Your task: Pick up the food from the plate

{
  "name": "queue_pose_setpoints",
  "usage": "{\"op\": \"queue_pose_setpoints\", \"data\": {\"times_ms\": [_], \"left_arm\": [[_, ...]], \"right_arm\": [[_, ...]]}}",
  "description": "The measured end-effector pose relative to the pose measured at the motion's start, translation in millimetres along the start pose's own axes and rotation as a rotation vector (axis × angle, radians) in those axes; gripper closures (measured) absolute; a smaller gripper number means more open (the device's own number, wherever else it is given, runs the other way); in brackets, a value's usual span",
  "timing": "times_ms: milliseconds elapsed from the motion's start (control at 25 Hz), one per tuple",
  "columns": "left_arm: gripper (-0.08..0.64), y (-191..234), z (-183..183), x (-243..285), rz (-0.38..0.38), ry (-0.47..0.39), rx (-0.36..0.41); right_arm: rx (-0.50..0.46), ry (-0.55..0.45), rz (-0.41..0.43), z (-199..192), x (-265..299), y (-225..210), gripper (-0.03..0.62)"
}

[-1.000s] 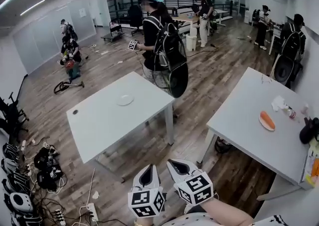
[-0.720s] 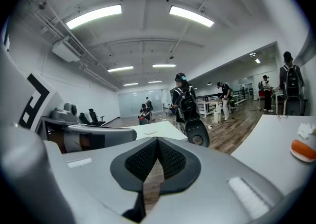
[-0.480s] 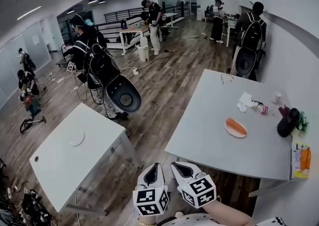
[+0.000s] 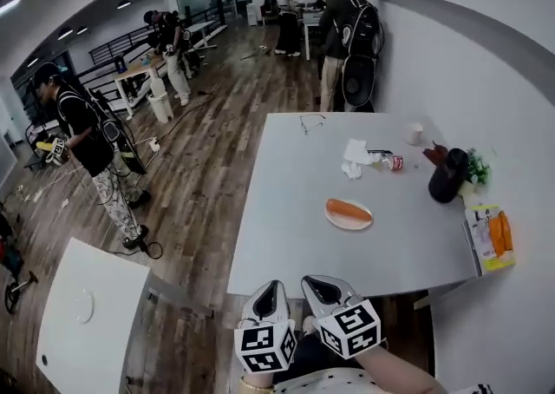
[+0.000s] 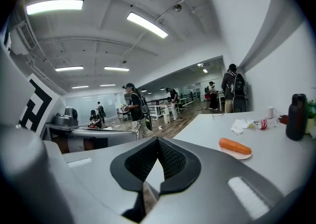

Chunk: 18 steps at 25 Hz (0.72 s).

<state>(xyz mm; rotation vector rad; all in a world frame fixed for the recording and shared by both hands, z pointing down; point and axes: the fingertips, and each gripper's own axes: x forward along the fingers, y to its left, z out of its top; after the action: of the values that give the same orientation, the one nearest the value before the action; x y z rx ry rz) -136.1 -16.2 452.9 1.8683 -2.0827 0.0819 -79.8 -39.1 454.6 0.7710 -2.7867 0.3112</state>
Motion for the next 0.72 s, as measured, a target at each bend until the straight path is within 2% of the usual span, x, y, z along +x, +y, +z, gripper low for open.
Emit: {"op": "queue_pose_setpoints", "data": {"times_ms": [240, 520, 640, 720], "left_arm": [[0.552, -32.9, 12.6, 85.0, -0.113, 0.019, 0.04], [0.552, -63.4, 18.0, 181.7, -0.219, 0.06, 0.057], [0.552, -64.4, 15.8, 217.5, -0.225, 0.073, 0.062], [0.552, -64.0, 9.9, 239.9, -0.232, 0.092, 0.052]], "right_arm": [[0.009, 0.038, -0.142, 0.0, 12.5, -83.5, 0.595], [-0.042, 0.142, -0.238, -1.9, 45.2, -178.2, 0.594], [-0.124, 0.212, -0.262, -6.6, 64.8, -218.5, 0.594], [-0.205, 0.301, -0.251, -18.1, 81.4, -245.4, 0.594]]}}
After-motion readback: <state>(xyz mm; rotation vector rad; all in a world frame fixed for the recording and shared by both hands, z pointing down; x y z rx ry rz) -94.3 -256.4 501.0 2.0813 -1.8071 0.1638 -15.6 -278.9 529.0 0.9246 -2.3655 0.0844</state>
